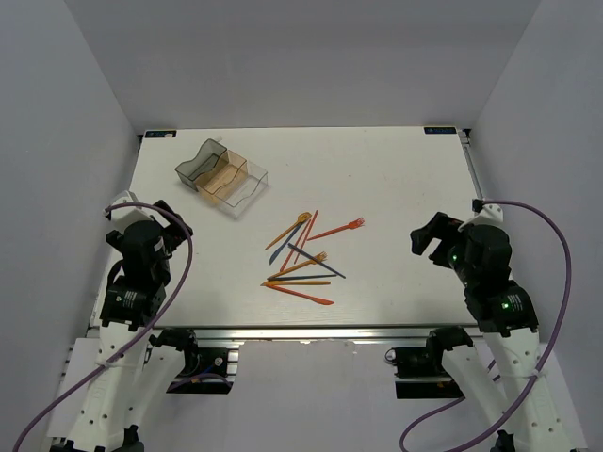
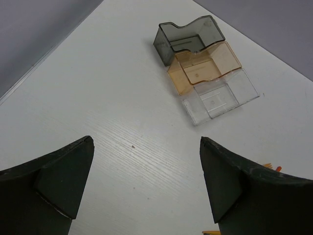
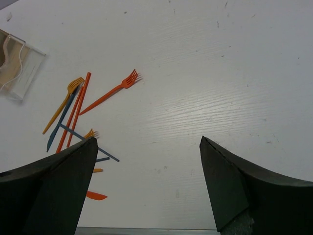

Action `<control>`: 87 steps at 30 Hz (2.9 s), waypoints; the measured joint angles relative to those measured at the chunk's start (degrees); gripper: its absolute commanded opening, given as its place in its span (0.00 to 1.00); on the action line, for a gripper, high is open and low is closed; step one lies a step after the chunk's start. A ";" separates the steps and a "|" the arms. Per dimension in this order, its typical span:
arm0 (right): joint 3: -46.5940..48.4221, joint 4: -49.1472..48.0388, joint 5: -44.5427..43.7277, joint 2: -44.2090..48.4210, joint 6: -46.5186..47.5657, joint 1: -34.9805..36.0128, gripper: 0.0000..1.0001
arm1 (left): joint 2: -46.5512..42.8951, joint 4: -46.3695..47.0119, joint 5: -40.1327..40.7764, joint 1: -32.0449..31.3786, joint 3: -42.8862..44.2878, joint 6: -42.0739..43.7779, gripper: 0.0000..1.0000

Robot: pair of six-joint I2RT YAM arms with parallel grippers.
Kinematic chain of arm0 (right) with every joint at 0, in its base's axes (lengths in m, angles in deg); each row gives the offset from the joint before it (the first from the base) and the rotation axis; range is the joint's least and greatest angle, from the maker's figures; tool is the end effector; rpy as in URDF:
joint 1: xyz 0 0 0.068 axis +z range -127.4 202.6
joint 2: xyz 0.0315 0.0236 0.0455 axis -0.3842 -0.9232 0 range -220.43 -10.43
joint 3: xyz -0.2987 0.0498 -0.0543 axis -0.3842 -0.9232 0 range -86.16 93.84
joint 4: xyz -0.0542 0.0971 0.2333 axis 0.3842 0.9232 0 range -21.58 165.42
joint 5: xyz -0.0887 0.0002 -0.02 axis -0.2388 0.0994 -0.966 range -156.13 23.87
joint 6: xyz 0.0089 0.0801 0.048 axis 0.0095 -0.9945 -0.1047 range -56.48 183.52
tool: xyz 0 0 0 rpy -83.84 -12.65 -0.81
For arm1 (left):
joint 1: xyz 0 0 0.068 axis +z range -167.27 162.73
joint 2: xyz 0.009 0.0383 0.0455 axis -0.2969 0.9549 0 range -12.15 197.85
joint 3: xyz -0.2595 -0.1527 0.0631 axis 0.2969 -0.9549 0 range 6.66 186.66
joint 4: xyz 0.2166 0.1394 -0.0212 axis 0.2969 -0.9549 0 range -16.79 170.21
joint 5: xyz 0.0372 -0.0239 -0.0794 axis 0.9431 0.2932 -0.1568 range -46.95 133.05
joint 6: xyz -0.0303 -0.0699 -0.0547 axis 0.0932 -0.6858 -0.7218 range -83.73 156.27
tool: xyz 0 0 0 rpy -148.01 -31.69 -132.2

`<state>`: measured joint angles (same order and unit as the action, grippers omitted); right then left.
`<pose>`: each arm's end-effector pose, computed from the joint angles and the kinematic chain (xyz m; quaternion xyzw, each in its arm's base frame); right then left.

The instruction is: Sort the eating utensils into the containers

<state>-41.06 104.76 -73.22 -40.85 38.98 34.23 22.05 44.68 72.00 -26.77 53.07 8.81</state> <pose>0.1264 0.0154 0.3263 0.1273 0.8167 0.1254 0.5487 0.1365 0.0187 0.3332 -0.2620 0.7776 0.0294 0.5709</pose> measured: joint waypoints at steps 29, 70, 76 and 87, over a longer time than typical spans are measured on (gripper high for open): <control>53.31 7.41 -28.96 -90.88 -47.32 31.17 0.72 | 4.87 0.81 -3.26 -0.46 -0.74 0.04 0.98; 33.53 -10.49 -16.28 -81.33 -38.32 19.93 0.00 | 5.77 0.81 -8.41 -2.16 -0.13 0.46 0.98; 19.82 -28.74 -9.75 -60.98 -17.68 20.15 0.00 | 8.66 3.58 -17.79 -2.29 5.14 -0.79 0.98; 16.48 -40.57 19.91 -50.99 0.42 31.82 0.00 | 18.75 25.75 -45.46 -3.65 4.81 -9.97 0.97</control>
<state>-24.58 64.19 -53.31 -91.84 39.40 66.06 40.80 70.43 26.53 -30.42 57.88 -1.16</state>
